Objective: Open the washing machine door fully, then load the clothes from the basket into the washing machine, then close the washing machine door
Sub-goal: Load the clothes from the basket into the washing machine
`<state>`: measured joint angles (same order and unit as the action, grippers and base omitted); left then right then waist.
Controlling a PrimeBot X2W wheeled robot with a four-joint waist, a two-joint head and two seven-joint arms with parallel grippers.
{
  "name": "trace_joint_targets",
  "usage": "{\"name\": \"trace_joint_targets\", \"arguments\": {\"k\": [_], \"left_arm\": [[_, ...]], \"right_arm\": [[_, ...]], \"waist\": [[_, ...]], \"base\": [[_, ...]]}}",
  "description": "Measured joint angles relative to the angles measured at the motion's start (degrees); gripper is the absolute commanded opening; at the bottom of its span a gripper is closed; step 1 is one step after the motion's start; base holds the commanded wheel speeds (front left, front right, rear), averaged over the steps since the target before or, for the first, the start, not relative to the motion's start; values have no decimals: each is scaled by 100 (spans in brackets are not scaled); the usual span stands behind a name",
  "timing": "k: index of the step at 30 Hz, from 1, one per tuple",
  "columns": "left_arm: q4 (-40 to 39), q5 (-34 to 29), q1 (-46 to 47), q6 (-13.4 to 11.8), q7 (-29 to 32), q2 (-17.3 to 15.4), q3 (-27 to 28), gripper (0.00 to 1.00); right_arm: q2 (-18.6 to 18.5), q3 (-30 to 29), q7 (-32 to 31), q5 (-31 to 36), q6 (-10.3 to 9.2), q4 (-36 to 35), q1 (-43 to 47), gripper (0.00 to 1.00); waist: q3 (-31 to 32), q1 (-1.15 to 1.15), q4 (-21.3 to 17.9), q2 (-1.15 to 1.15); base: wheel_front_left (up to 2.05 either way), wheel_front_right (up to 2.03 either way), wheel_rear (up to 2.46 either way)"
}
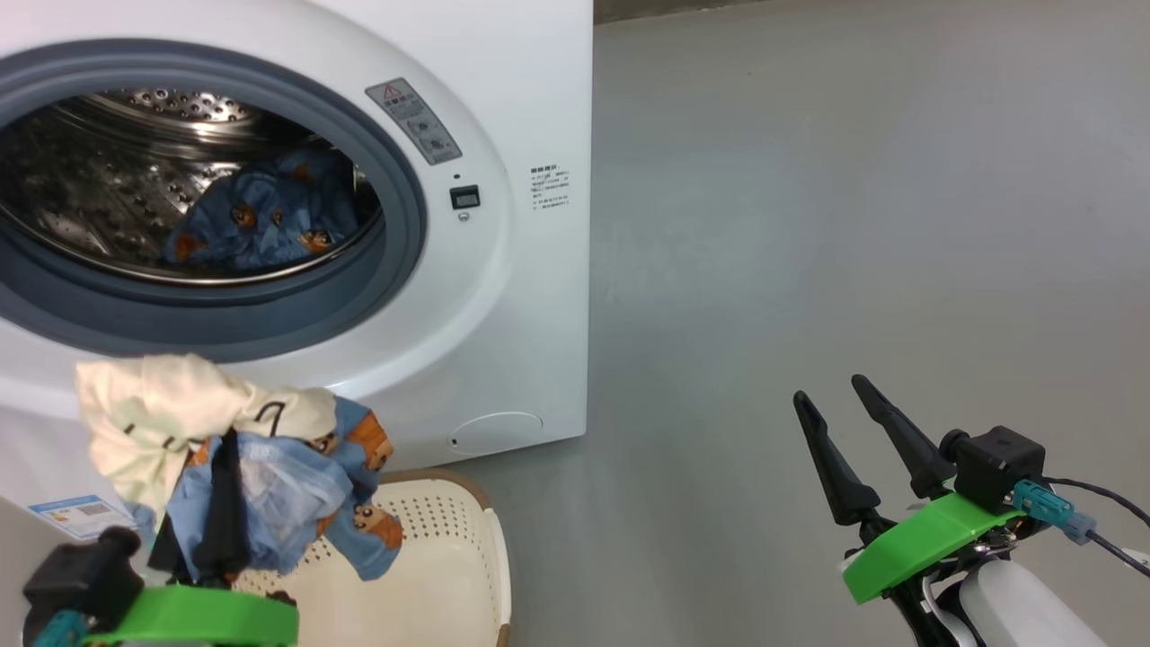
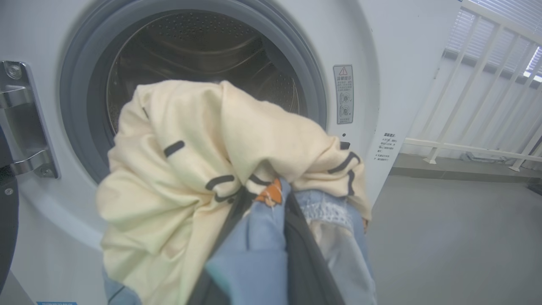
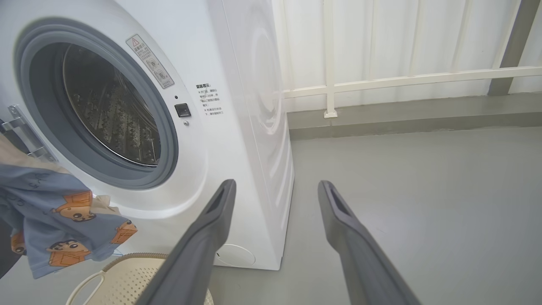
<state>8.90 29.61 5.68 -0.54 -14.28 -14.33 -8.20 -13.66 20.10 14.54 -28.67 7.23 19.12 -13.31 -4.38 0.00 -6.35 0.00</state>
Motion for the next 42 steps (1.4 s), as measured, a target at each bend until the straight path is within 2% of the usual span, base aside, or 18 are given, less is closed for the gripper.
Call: {"name": "trace_joint_targets", "arguments": {"k": [7, 16, 23, 28, 36, 42], "left_arm": [[494, 47, 946, 112, 15, -30, 22, 0], [2134, 218, 2724, 448, 13, -208, 226, 0], [3419, 265, 4223, 659, 7, -469, 282, 0], [4096, 259, 5128, 715, -11, -717, 271, 0], [4807, 261, 6052, 776, -35, -1074, 232, 0], [4893, 433, 6703, 782, -35, -1429, 77, 0]], "right_arm": [[5, 4, 0, 9, 0, -65, -37, 100], [31, 7, 0, 159, 0, -214, -319, 100], [140, -66, 0, 378, 0, -432, -553, 100], [285, -201, 0, 559, 0, -647, -779, 100], [504, -303, 0, 732, 0, -854, -933, 100], [642, -370, 0, 839, 0, -1002, -995, 100]], "waist": [[-206, 0, -12, 0], [-738, -1, -118, 0], [-1388, -1, -257, 0], [-1943, -1, -377, 0], [-2766, -1, -629, 0], [-3266, -1, -853, 0]], "base": [[0, 0, 0], [0, 0, 0], [0, 0, 0], [0, 0, 0], [0, 0, 0], [0, 0, 0]]}}
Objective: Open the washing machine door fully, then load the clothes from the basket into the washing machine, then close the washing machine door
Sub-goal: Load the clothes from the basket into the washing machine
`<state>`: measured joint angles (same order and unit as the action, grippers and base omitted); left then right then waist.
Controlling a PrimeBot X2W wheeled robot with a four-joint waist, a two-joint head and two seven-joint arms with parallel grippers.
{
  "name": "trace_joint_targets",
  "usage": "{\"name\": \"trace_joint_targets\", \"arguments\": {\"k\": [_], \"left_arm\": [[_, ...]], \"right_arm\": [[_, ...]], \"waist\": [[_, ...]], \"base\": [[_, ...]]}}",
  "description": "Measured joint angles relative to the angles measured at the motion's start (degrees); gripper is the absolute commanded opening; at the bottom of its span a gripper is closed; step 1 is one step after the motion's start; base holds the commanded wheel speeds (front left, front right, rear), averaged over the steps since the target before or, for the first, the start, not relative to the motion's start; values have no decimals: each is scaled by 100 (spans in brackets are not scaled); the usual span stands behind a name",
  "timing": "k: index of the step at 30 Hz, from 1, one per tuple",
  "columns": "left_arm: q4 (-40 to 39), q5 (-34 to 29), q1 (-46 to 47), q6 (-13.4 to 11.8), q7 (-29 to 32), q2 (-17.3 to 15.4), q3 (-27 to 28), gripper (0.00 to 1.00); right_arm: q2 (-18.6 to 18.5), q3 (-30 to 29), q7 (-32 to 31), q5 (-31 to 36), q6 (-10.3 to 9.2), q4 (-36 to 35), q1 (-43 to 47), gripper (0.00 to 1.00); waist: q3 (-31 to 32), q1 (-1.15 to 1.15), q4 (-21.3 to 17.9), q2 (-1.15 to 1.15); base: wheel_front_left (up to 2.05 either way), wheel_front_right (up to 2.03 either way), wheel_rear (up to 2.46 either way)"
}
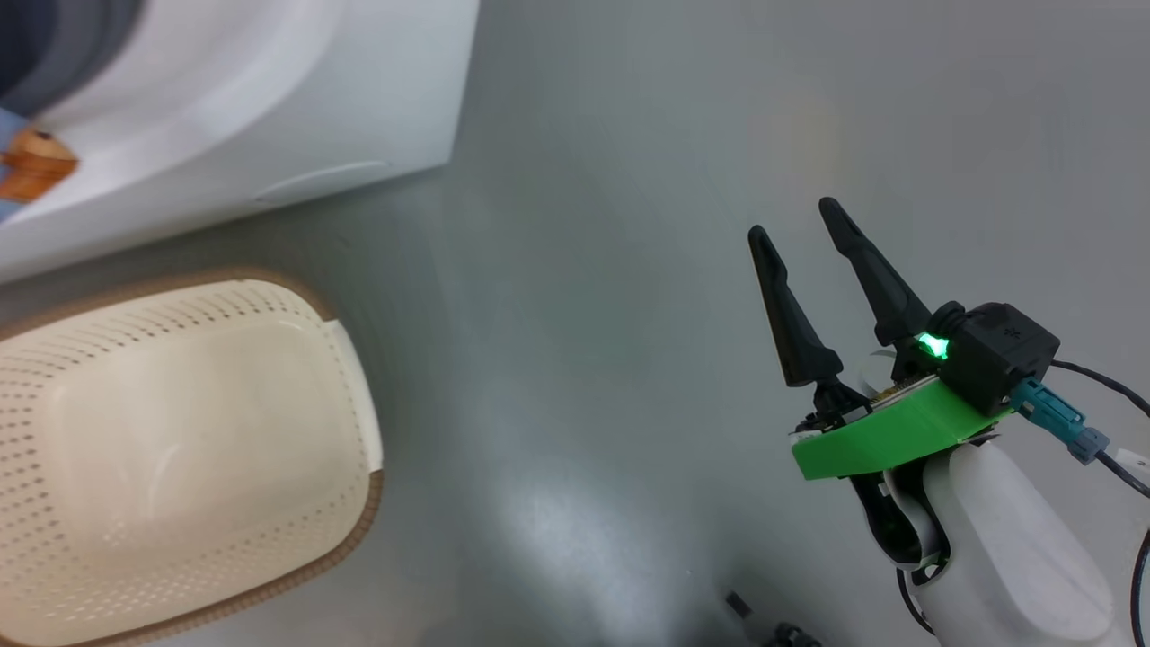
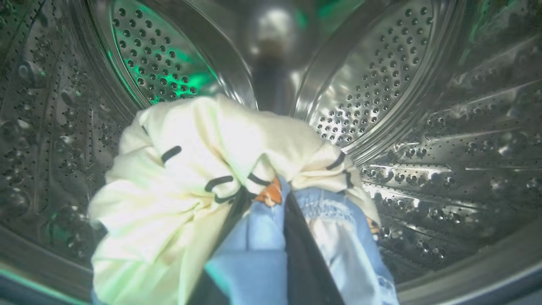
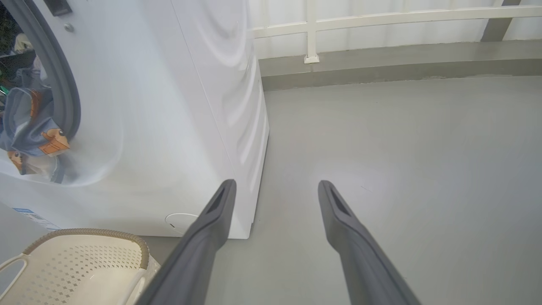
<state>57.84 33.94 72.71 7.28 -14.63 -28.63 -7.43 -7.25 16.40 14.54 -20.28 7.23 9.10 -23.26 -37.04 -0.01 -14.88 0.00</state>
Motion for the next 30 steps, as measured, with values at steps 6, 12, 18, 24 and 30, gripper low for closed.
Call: {"name": "trace_joint_targets", "arguments": {"k": [6, 12, 18, 24, 30], "left_arm": [[-36, 372, 654, 0, 0, -463, -155, 0], [-592, 326, 962, 1, -2, -728, 57, 0], [-968, 170, 937, 1, -27, -679, 566, 100], [171, -52, 678, -91, 1102, -560, 38, 100], [560, -142, 698, -126, 1655, -536, -188, 100]], "right_arm": [[137, -1, 1, 18, 0, -55, -35, 100], [188, -2, 1, 19, 0, -60, -70, 100], [272, 2, 0, 19, 0, -43, -120, 100], [294, 5, 0, 19, 0, 15, -120, 100], [294, 35, 1, 15, 0, 34, -119, 100]], "waist": [[-356, 0, -270, 0], [-515, 1, -474, 0], [-576, 1, -613, 0], [-413, 1, -616, 0], [-192, 2, -605, 0]], "base": [[0, 0, 0], [0, 0, 0], [0, 0, 0], [0, 0, 0], [0, 0, 0]]}}
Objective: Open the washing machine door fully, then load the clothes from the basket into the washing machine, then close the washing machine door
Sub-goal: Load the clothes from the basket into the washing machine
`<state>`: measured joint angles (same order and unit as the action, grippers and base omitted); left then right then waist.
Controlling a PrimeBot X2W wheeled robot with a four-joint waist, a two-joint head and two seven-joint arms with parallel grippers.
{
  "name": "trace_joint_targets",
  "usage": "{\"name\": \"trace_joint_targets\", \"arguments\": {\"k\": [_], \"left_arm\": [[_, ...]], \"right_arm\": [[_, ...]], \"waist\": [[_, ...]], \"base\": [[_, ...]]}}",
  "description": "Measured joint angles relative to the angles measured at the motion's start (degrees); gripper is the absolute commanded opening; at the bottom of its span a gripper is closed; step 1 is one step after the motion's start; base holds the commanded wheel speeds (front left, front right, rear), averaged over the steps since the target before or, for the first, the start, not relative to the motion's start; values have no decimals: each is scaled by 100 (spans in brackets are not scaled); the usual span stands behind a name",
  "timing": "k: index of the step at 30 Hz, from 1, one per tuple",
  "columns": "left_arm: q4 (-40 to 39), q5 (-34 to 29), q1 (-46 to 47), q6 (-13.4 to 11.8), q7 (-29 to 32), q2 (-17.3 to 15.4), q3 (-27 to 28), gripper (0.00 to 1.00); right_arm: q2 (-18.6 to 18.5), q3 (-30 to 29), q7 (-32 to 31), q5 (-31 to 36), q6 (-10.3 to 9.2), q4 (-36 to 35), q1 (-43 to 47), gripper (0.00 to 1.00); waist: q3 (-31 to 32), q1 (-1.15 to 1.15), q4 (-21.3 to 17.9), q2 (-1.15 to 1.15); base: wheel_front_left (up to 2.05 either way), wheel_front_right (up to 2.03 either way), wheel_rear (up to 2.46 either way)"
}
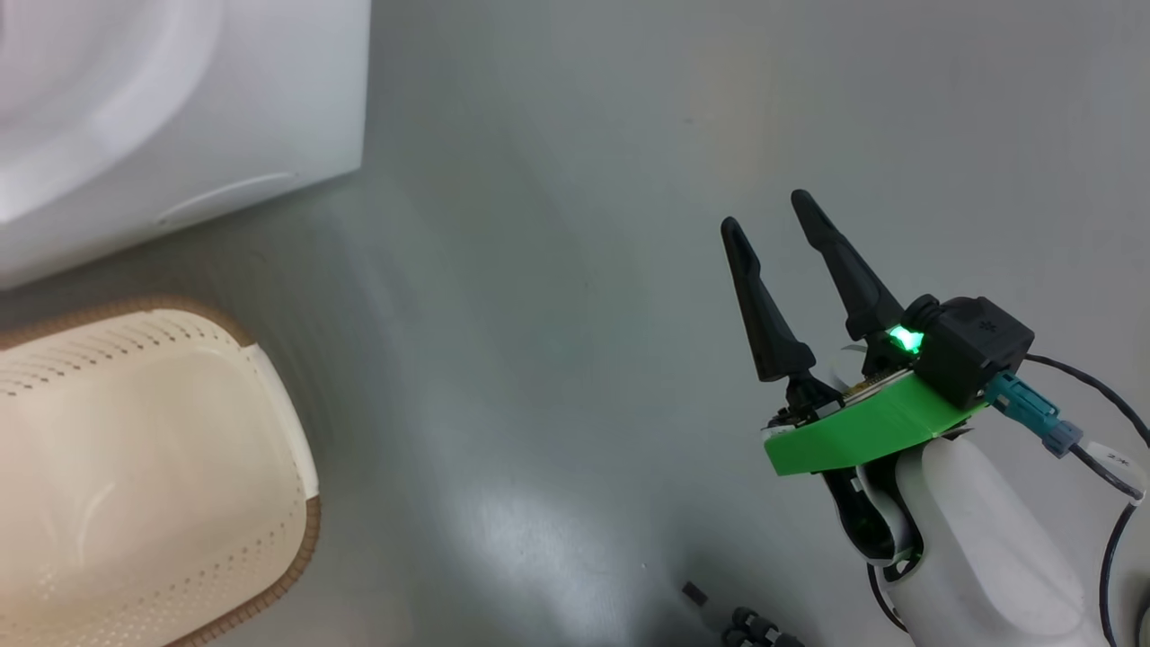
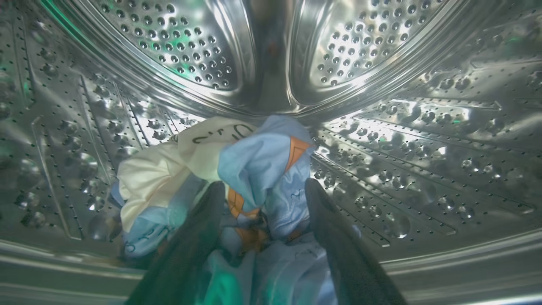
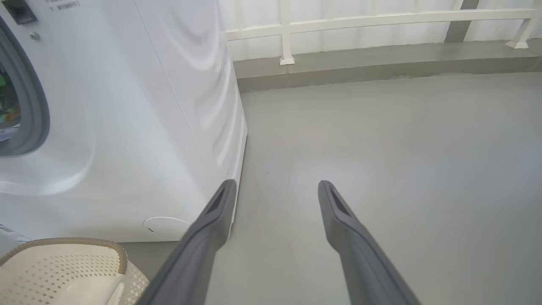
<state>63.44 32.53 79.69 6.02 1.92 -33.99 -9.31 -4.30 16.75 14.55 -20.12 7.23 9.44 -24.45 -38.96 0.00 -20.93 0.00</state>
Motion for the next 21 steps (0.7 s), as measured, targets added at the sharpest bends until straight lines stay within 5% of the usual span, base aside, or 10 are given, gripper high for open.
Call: {"name": "trace_joint_targets", "arguments": {"k": [21], "left_arm": [[47, 476, -1792, 134, -1516, 445, -510, 100]], "right_arm": [[-219, 125, -1, -309, 0, 393, 53, 100]], "waist": [[1404, 1, 121, 0]], "base": [[0, 0, 0]]}}
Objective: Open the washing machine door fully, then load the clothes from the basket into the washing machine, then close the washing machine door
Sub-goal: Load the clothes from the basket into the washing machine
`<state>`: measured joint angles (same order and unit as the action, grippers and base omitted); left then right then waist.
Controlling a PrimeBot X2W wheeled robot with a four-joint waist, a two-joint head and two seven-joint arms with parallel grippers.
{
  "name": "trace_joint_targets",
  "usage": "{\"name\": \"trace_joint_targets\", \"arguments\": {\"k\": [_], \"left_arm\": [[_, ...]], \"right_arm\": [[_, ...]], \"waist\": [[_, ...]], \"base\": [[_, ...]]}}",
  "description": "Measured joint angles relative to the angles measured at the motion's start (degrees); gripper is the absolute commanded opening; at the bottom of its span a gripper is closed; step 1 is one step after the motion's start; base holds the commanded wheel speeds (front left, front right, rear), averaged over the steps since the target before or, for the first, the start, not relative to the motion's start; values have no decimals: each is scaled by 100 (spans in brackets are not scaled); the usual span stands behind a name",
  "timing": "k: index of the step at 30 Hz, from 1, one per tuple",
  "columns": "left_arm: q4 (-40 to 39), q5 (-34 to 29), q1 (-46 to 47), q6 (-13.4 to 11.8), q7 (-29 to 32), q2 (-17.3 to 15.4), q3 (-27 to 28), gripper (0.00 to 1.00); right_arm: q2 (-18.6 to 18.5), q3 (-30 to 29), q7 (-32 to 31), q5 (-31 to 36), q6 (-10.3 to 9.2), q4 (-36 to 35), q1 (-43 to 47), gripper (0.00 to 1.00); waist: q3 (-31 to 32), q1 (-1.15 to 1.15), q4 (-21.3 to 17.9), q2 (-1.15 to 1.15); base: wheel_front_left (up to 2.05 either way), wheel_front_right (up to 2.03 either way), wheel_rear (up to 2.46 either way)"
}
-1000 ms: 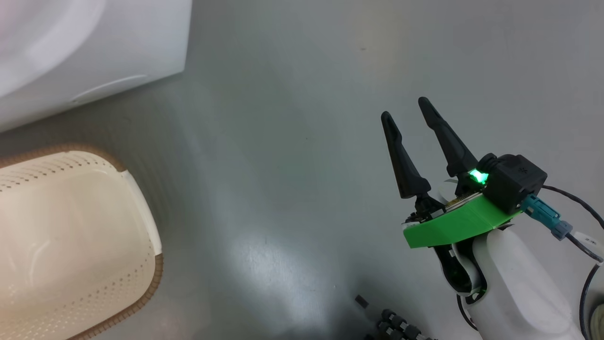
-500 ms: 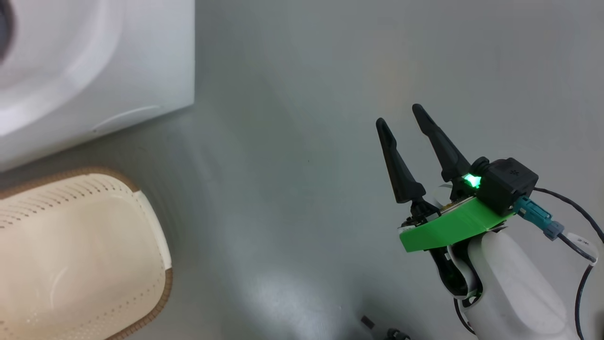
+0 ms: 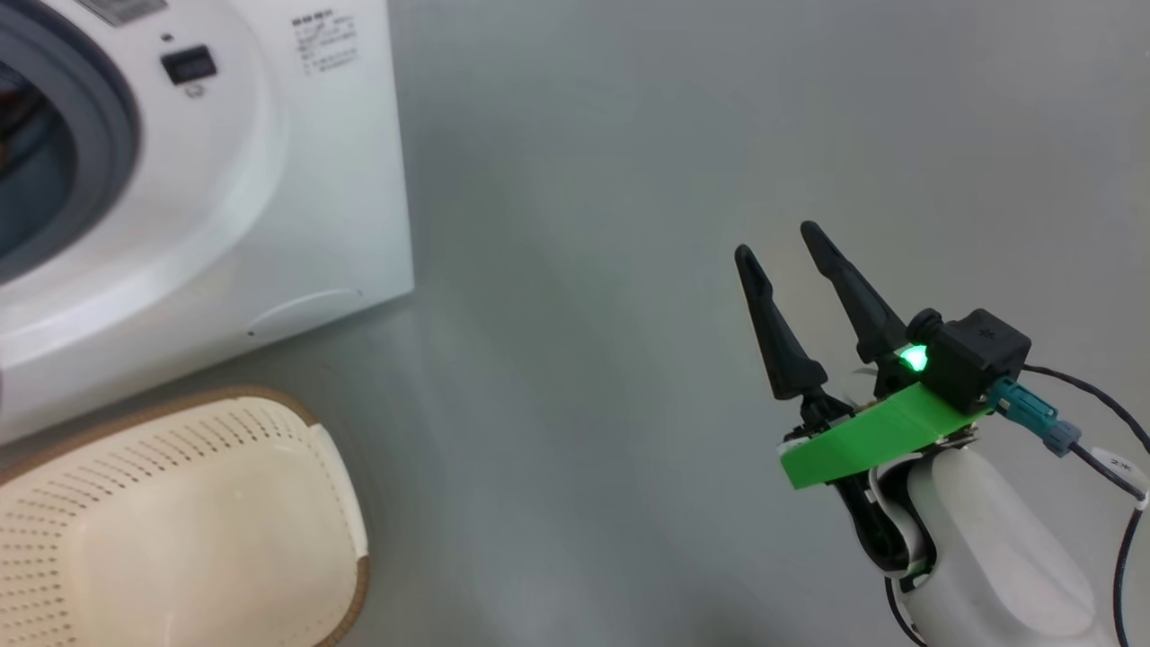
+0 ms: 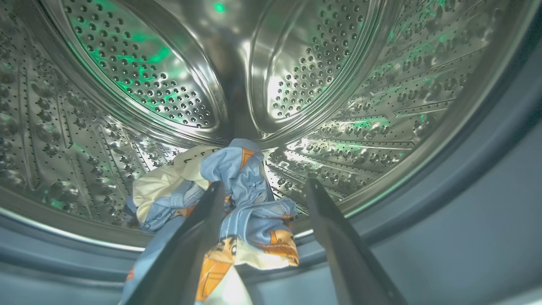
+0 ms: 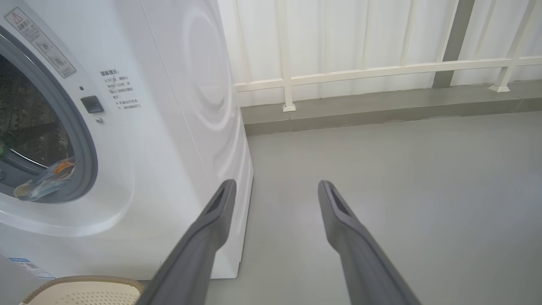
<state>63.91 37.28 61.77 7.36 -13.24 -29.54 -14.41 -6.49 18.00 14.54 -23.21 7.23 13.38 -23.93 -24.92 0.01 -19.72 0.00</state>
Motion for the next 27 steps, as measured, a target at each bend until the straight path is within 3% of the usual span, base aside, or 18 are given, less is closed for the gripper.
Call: {"name": "trace_joint_targets", "arguments": {"k": [10, 19, 27], "left_arm": [[-1305, 189, -1457, -2, -130, 237, 116, 100], [-2704, -344, -2963, -237, -138, 861, 569, 100], [-3626, -682, -4142, -354, -138, 1120, 937, 100]], "right_arm": [[-256, -68, 0, -148, 0, 104, 254, 100], [-409, -153, 0, -199, 0, 151, 383, 100], [-521, -153, 0, -257, 0, 218, 698, 100]], "waist": [[707, 1, 320, 0], [1129, -1, 763, 0], [1602, 0, 986, 0]], "base": [[0, 0, 0], [0, 0, 0], [0, 0, 0]]}}
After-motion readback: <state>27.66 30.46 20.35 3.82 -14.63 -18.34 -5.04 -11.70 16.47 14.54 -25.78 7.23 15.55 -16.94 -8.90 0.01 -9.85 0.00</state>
